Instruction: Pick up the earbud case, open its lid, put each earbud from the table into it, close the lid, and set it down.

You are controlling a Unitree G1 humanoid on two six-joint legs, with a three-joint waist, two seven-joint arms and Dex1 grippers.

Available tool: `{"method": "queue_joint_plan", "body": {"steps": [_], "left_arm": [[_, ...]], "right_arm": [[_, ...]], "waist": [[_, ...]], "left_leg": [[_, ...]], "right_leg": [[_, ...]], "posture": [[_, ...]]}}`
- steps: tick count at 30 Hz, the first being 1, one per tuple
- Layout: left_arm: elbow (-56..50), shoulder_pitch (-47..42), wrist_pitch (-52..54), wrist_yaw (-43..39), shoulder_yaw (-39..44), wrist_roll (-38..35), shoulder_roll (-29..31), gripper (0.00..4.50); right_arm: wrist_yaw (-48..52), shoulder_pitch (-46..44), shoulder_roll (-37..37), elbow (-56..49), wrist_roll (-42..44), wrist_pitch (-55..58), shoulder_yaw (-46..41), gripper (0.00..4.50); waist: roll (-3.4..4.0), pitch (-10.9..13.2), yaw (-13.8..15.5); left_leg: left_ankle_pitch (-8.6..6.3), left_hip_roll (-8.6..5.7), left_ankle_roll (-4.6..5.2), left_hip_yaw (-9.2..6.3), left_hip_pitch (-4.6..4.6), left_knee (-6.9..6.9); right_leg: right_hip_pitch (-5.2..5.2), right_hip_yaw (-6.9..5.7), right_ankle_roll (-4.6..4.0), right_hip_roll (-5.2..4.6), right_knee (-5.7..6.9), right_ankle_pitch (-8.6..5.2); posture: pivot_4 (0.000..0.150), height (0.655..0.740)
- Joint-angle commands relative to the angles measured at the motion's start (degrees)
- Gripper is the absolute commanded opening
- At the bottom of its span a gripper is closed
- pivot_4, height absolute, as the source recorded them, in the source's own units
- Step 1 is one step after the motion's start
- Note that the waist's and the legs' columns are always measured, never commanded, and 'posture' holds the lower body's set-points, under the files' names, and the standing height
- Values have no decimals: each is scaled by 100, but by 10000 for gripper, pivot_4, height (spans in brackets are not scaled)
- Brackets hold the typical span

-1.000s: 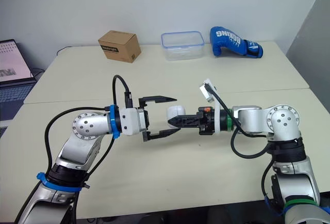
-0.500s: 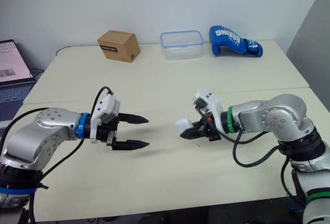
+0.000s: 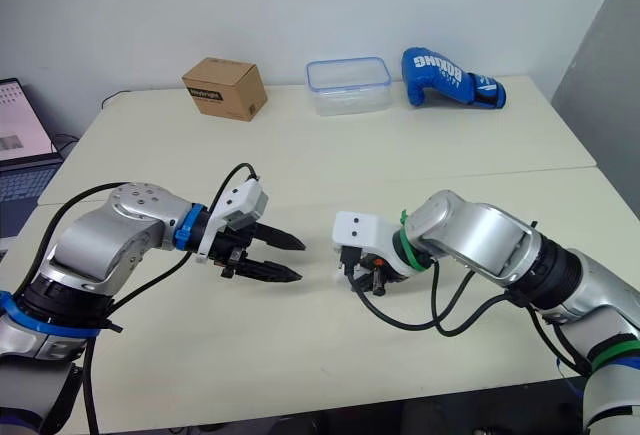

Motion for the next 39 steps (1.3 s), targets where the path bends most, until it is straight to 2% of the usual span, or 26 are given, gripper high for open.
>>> {"method": "queue_joint_plan", "body": {"steps": [1, 5, 10, 19, 39], "left_arm": [[-84, -161, -49, -31, -100, 152, -115, 30318], [-48, -199, -40, -81, -109, 162, -264, 30318], [36, -234, -125, -40, -136, 359, -300, 15349], [157, -244, -281, -16, -174, 631, -448, 15349], [381, -382, -402, 35, -135, 881, -856, 15349]], "right_arm": [[109, -293, 220, 82, -203, 122, -167, 8193], [149, -441, 452, 297, -420, 178, -154, 8193], [187, -537, 676, 427, -602, 244, -158, 8193], [231, -689, 1054, 639, -840, 313, -218, 8193], [239, -707, 1258, 702, -1029, 445, -299, 8193]], "waist": [[0, 0, 0], [0, 0, -2], [0, 0, -14], [0, 0, -24], [1, -1, -59]], "left_leg": [[0, 0, 0, 1, -1, 0], [0, 0, 0, 1, -3, 1], [2, -2, -3, 3, -20, 6], [2, -3, -4, 2, -23, 7], [3, -5, -5, 0, -28, 11]], "right_leg": [[-2, 1, 0, 0, 2, 0], [-9, 2, -1, 0, 5, 0], [-27, 5, -2, -1, 11, 1], [-29, 4, -3, -2, 12, 2], [-32, 3, -3, -5, 14, 2]], "posture": [[1500, 7307], [1500, 7307], [1500, 7307], [1500, 7307], [1500, 7307]]}}
